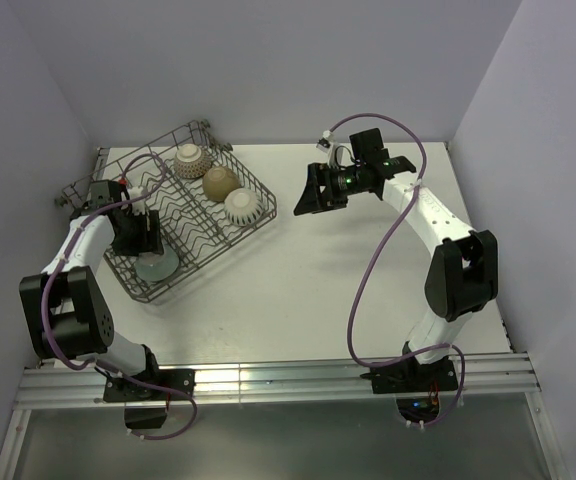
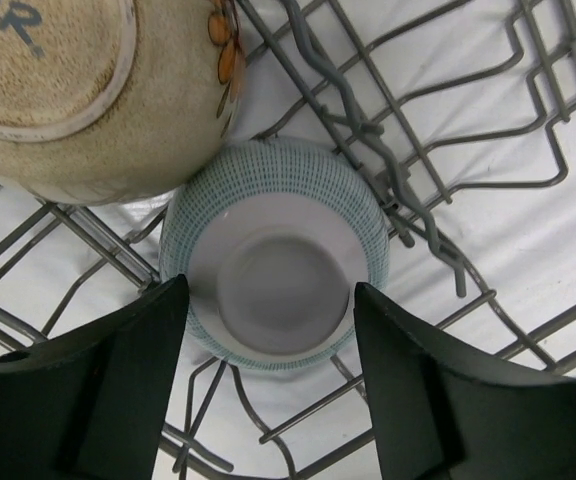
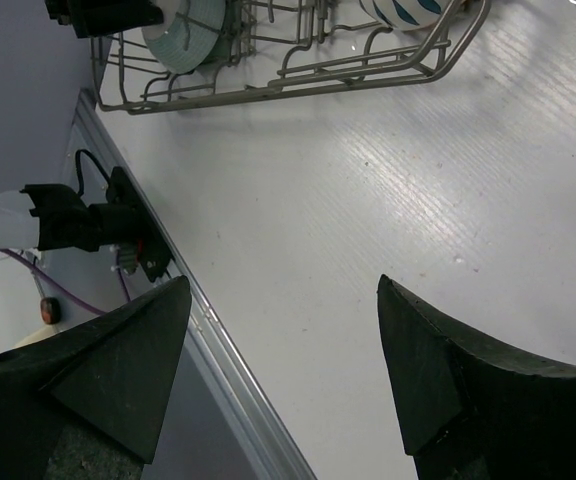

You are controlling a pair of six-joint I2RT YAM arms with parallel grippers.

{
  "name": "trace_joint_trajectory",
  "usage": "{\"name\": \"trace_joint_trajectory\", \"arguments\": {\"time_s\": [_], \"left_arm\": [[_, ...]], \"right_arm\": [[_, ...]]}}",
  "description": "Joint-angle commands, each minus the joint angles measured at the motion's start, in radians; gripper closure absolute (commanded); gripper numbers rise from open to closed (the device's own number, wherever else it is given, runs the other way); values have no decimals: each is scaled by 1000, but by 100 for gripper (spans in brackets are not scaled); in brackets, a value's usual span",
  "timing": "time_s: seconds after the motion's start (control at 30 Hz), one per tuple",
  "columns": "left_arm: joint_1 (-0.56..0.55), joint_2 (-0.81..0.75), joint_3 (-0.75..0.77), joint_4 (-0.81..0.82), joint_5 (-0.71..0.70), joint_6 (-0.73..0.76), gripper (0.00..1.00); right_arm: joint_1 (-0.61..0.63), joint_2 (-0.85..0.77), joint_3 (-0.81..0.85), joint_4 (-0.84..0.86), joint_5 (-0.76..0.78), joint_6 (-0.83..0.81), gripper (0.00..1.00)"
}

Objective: Load the bowls into the dish rack

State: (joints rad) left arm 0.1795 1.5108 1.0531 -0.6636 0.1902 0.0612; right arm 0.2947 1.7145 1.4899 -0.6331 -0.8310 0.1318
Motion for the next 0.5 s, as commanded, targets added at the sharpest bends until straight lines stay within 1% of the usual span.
{"name": "trace_joint_trajectory", "arguments": {"time_s": [0.0, 0.27, 0.3, 0.37, 0.4, 0.43, 0.47], "left_arm": [[0, -34, 4, -33, 9, 12, 27], [-2, -110, 70, -70, 37, 22, 21], [0, -119, 88, -77, 41, 23, 8], [-2, -144, 132, -88, 63, 32, 5], [-2, -149, 154, -97, 67, 32, 0], [1, -149, 178, -108, 74, 31, 0], [2, -147, 239, -119, 80, 35, 0]], "right_arm": [[3, -65, 20, -14, 9, -26, 18], [-2, -99, 39, -72, 38, -60, 17], [-5, -107, 41, -76, 38, -63, 16], [-19, -125, 41, -86, 43, -67, 16], [-25, -133, 41, -89, 53, -67, 15], [-37, -141, 37, -91, 62, -67, 15], [-45, -157, 30, -89, 67, -66, 14]]}}
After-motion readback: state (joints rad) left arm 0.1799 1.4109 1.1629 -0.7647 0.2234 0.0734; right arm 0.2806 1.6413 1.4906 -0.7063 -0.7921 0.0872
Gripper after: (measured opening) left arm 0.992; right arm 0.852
